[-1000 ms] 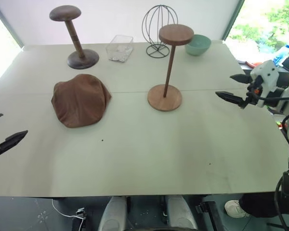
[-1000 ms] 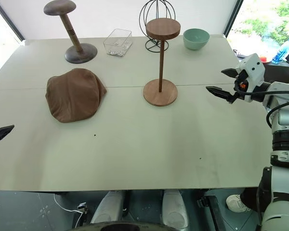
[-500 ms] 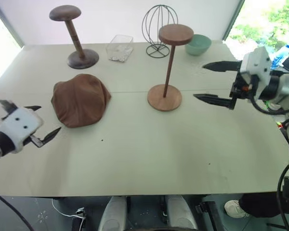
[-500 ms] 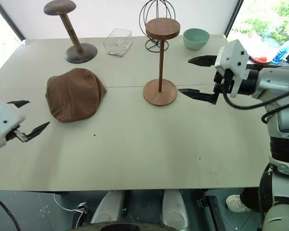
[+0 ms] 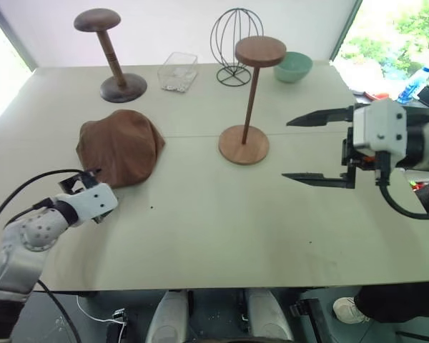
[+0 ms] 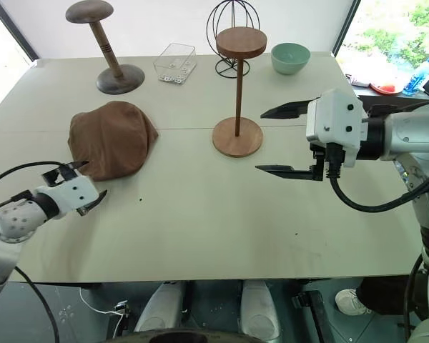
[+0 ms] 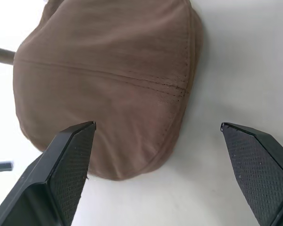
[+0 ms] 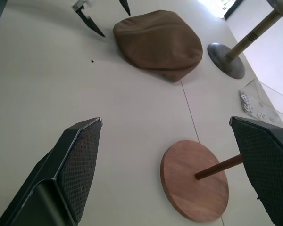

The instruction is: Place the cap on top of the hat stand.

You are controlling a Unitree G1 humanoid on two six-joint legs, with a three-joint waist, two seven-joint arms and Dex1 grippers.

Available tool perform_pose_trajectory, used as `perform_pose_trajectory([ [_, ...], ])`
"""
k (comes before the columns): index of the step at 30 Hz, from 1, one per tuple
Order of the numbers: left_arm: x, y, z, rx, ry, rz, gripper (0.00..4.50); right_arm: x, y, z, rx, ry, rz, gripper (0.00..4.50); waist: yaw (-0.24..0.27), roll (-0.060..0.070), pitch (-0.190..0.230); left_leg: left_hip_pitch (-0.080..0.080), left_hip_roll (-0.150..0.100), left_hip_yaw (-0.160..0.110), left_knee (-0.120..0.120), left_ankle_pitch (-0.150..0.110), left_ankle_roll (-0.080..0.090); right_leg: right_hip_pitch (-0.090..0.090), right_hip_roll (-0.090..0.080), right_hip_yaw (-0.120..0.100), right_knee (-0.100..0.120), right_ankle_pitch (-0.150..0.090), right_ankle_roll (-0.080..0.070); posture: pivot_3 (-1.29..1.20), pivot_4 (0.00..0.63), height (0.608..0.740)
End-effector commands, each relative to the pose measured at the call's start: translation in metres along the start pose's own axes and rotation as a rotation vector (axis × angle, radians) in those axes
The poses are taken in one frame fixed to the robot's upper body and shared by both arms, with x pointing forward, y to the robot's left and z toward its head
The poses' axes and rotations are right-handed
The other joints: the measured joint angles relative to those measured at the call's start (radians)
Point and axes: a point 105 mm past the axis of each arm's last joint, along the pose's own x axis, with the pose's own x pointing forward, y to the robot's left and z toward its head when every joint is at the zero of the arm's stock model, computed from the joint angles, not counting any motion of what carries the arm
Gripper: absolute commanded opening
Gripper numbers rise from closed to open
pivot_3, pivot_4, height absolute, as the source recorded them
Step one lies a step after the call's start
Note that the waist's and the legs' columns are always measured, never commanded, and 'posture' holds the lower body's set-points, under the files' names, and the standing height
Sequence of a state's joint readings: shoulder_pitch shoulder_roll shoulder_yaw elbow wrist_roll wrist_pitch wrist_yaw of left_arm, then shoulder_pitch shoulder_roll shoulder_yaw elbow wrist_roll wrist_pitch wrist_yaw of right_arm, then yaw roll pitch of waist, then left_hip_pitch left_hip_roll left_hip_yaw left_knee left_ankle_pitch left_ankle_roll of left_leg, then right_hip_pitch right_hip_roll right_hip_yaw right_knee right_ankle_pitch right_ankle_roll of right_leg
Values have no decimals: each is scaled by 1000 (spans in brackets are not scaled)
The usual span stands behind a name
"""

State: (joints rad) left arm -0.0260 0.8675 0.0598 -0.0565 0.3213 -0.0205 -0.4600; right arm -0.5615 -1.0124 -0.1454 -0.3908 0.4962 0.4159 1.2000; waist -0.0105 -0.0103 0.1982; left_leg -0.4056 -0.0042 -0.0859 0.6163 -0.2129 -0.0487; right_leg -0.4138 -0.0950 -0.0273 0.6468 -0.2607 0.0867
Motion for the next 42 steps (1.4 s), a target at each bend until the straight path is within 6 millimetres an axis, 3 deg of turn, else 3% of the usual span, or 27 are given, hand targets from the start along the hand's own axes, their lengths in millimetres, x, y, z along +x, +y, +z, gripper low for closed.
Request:
perform_pose_trajectory([
  [1, 11, 7, -2, 68, -1, 73, 4445, -2, -2, 12, -48, -10, -19, 4447, 0, 0, 0, 0, 0, 0, 0, 0, 0, 0, 0, 0, 0, 0, 1, 0, 150, 740],
  [5, 28, 9, 3, 98, -31, 150, 4445, 1, 0, 16, -38, -25, -20, 4447, 2, 0, 0, 0, 0, 1, 0, 0, 0, 0, 0, 0, 0, 2, 4, 0, 150, 740],
  [17, 53, 12, 4, 140, -38, 270, 4445, 5, -7, 20, -36, -59, -50, 4447, 3, 0, 0, 1, 0, 1, 5, 0, 0, 4, 0, 0, 0, 4, 6, 0, 150, 740],
  [20, 53, 13, 9, 134, -63, 285, 3595, 5, -7, 21, -36, -62, -53, 4500, 2, 0, 0, 0, 0, 1, 7, 0, 0, 4, -1, 0, 0, 5, 8, 0, 150, 740],
  [27, 52, 34, 10, 141, -74, 349, 27, 2, -13, 20, -7, -65, -72, 4500, 2, 0, 0, -1, 0, 1, 9, 0, 0, 4, -1, 0, 0, 6, 8, 0, 150, 740],
  [32, 42, 71, 12, 155, -79, 447, 27, -2, -19, 17, -30, -55, -114, 4500, 0, 0, 0, -2, 0, 2, 10, 0, 0, 4, -1, 0, 0, 6, 8, 0, 150, 740],
  [35, 33, 100, 24, 168, -115, 527, 27, -9, -26, 23, -7, -90, -157, 4500, 0, 0, 0, -2, 0, 2, 10, 0, 0, 3, -1, 0, 0, 6, 8, 0, 150, 740],
  [39, 18, 143, 58, 172, -225, 632, 27, -18, -34, 28, 3, -102, -202, 4500, 3, -1, 0, -3, 0, 2, 10, 0, 0, 3, -1, 0, 0, 7, 9, 0, 150, 740],
  [42, 6, 176, 103, 167, -381, 701, 27, -25, -38, 26, 3, -89, -231, 4500, 9, -2, 1, -3, 0, 2, 11, 0, 0, 4, -1, 0, -1, 7, 9, 0, 150, 740],
])
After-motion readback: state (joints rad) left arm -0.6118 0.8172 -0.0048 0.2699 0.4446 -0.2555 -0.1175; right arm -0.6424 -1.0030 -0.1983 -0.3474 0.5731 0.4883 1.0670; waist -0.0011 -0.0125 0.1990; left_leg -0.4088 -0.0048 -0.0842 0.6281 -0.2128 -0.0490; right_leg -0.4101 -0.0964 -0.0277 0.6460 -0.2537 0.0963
